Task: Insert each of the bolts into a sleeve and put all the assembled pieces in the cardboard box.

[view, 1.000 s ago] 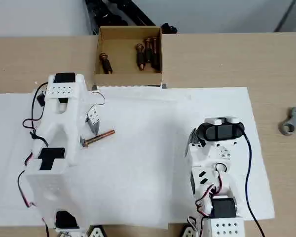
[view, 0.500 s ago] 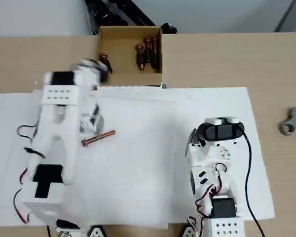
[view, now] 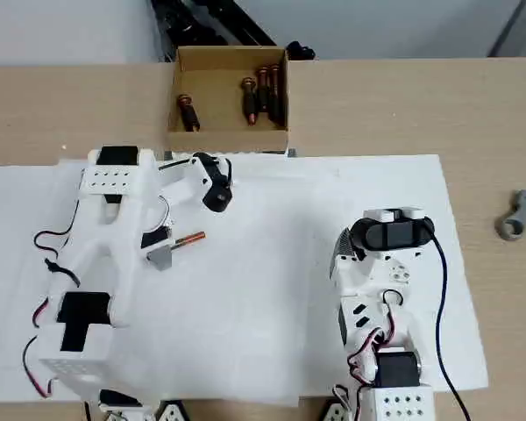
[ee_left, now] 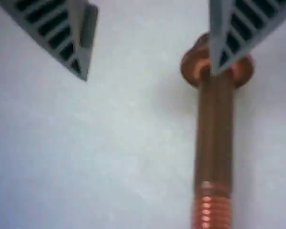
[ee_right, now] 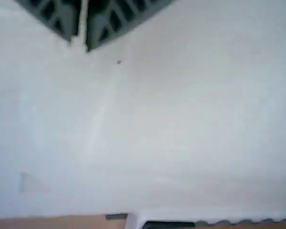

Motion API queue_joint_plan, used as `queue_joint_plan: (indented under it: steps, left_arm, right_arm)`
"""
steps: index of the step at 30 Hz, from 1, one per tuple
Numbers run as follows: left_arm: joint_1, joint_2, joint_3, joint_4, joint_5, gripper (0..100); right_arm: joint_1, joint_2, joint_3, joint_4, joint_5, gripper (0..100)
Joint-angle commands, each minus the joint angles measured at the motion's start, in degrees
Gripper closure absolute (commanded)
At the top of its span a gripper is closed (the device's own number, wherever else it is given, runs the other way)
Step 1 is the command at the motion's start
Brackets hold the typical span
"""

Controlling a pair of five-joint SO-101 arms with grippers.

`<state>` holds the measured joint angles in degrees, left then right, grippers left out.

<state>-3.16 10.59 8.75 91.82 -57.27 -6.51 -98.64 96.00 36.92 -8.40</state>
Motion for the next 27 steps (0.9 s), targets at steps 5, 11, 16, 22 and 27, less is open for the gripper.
queue_joint_plan:
  steps: [5, 11, 16, 22, 27]
  left_arm:
    - [-0.44, -2.81, 0.22, -4.84, -1.32, 84]
    - [-0.44, 5.89, 0.66, -13.71, -1.32, 84]
    - [-0.7, 16.09, -3.82, -12.31, -1.32, 85]
    - [0.0, 17.49, -12.97, -2.9, -2.55, 100]
    - [-0.09, 17.49, -20.35, 8.0, -8.88, 100]
  right_arm:
    - [0.04, -0.13, 0.7, -0.84, 0.18, 99.5]
    - [0.04, -0.04, 0.7, -0.84, 0.18, 99.5]
    - [0.04, -0.04, 0.7, -0.84, 0.18, 99.5]
    - [0.04, -0.04, 0.7, -0.84, 0.18, 99.5]
    - [0.04, -0.04, 0.7, -0.84, 0.18, 99.5]
